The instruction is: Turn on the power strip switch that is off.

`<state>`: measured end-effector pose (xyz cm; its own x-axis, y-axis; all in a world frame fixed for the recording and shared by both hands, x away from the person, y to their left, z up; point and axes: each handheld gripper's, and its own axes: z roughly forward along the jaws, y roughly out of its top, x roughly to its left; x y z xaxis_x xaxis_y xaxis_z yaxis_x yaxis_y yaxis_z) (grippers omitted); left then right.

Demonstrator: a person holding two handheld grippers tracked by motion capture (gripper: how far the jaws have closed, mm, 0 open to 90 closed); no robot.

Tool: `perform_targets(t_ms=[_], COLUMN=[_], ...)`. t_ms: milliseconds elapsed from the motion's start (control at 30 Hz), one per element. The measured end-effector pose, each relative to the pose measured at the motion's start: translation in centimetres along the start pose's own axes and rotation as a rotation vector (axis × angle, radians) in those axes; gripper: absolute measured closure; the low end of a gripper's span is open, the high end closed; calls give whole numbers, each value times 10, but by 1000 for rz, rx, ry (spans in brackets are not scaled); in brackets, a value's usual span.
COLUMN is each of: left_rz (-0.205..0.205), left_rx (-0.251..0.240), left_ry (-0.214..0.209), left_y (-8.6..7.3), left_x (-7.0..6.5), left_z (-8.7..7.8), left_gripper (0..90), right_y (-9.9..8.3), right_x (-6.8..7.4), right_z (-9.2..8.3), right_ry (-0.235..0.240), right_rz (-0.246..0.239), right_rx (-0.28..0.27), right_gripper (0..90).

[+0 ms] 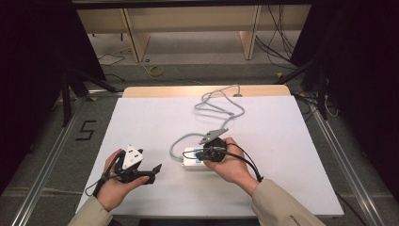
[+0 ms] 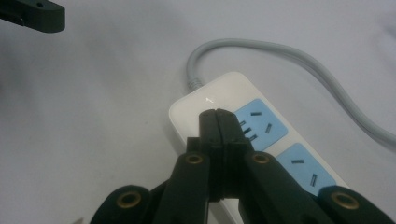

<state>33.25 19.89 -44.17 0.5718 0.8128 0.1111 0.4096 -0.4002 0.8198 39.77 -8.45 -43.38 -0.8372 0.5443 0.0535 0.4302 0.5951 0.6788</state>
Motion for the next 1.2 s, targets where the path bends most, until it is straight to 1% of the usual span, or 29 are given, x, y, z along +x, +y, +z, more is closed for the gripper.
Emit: perform_targets(t_ms=[67, 100, 267, 300, 400, 467, 567, 633, 667, 733, 800, 867, 933, 1000, 1033, 1133, 1167, 1200], left_rz=[0, 0, -2, -1, -2, -3, -3, -1, -3, -2, -1, -1, -1, 0, 0, 0, 0, 0], left_rx=[0, 0, 0, 1, 0, -1, 0, 0, 0, 0, 0, 1, 1, 1, 1, 2, 1, 1], left_ry=[-1, 0, -2, -2, -1, -1, -2, -2, -2, -2, -2, -3, -3, -3, -3, -3, -3, -3], left_y=[0, 0, 0, 0, 0, 0, 0, 0, 0, 0, 0, 0, 0, 0, 0, 0, 0, 0], left_x=[0, 0, 0, 0, 0, 0, 0, 0, 0, 0, 0, 0, 0, 0, 0, 0, 0, 0], left_z=[0, 0, 0, 0, 0, 0, 0, 0, 0, 0, 0, 1, 1, 1, 1, 1, 1, 1], left_gripper=[159, 159, 159, 159, 159, 159, 159, 159, 159, 159, 159, 159, 159, 159, 159, 159, 159, 159], right_y=[0, 0, 1, 1, 1, 2, 2, 2, 1, 1, 1, 1, 1, 1, 1, 1, 1, 1], right_x=[0, 0, 0, 1, 0, 0, -1, 0, -1, -1, -2, -1, -2, -1, -2, -2, -2, -2], right_z=[1, 1, 3, 4, 7, 9, 11, 12, 13, 15, 15, 17, 18, 18, 19, 20, 21, 21], right_ry=[-1, 0, 0, 0, -2, -2, 0, -3, -2, -5, -7, -9, -10, -12, -12, -13, -11, -12], right_rz=[-1, 6, -5, 1, -13, -5, -8, 1, -13, -1, -8, 3, -3, 9, -4, -3, 5, -1], right_rx=[-1, 3, 11, 13, 23, 29, 39, 43, 49, 53, 62, 67, 74, 79, 84, 93, 93, 96], right_gripper=[900, 900, 900, 900, 900, 900, 900, 900, 900, 900, 900, 900, 900, 900, 900, 900, 900, 900])
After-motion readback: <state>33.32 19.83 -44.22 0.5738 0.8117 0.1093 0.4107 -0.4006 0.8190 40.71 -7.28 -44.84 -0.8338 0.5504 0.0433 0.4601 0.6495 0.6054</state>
